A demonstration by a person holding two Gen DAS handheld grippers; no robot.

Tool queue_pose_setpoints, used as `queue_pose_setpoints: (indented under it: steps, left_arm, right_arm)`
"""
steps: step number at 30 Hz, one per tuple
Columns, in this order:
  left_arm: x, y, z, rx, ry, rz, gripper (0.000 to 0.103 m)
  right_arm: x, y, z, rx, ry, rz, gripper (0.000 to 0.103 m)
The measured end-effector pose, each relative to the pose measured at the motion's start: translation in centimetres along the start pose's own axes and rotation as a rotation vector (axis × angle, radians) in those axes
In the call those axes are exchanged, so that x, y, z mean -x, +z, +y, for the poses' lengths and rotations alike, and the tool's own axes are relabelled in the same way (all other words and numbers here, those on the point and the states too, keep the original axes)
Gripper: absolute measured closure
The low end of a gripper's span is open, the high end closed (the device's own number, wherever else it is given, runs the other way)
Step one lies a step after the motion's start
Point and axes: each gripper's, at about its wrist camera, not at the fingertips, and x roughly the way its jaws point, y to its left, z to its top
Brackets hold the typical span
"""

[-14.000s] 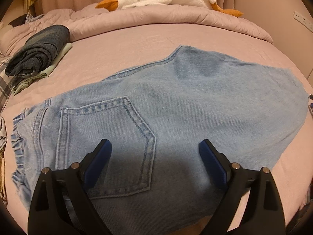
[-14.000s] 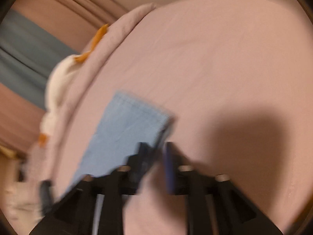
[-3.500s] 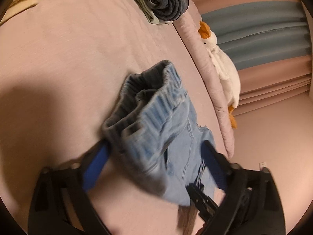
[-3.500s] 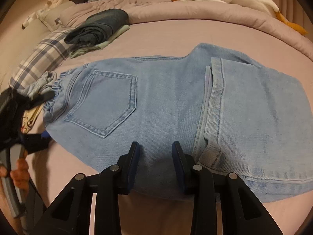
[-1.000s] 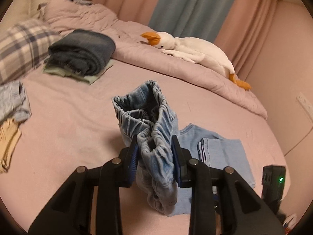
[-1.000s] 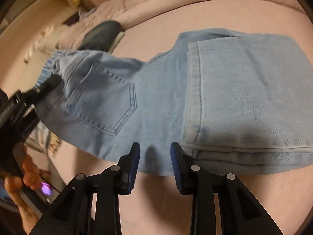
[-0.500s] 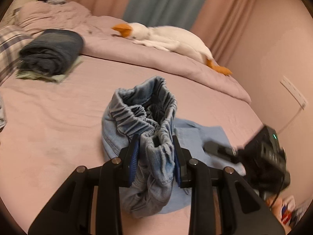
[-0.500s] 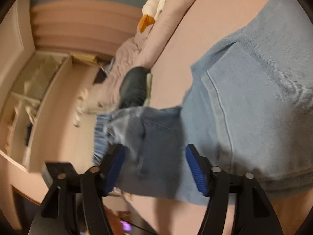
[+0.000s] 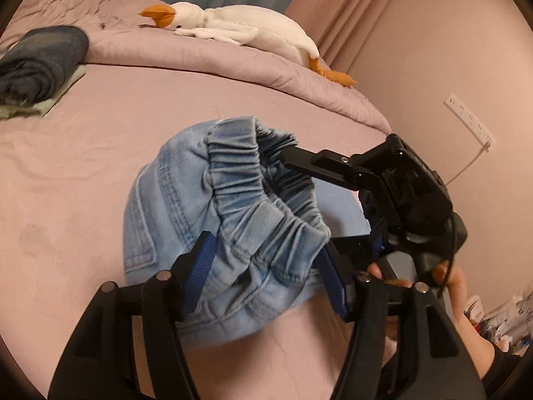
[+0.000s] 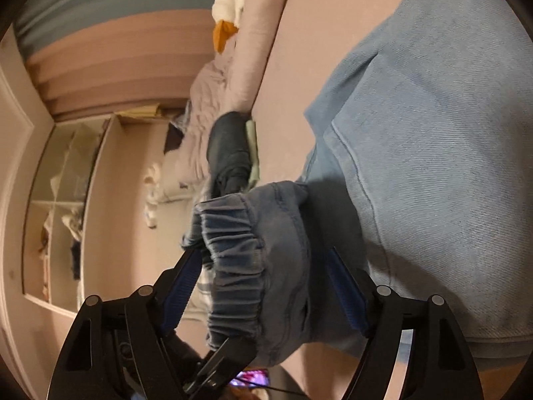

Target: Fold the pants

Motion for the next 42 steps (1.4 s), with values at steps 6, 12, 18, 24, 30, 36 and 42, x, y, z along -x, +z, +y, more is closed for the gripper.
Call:
queue_pose_setpoints:
  steps: [6,12,18,24,30,36,42]
  left_arm:
    - [2.0,-1.2,2.5,0.127,-0.046,-0.018,0.027]
    - [2.1,-1.6,0.6,0.064,-0.057,-0.001,0.028]
    - [1.0,-2.8,-0.2,0.050,-0.127,0.077,0.026]
    - [1.4,-3.8,0.4,0.075,-0.099,0.080,0.026]
    - [2.8,-4.5,2.1,0.112,-0.036,0.062,0.026]
    - [3.2,-5.2,4.1,0.165,0.070,0.068,0.026]
    - [3.4,-5.2,4.9,0.180,0.118,0.065,0.026]
  right_arm:
    - [-0.4,0.0,0.6,0.042,-0.028,0.032,0.018]
    - [-1.0,-0.7,1.3,0.052,0.049,0.061,0.017]
    - [-0.8,-0.9,1.6,0.113,-0.138,0.064,0.017]
    - [-1.6,-0.8,1.5,0.144,-0.283,0.075,0.017]
    - [-2.9,-1.0,2.2,0.229,-0.409,0.066,0.033]
    - [-2.7,-1.2,1.9,0.337,-0.488,0.062,0.055]
    - [-2.2,-1.5,2.7,0.407,-0.506,0.019,0.063]
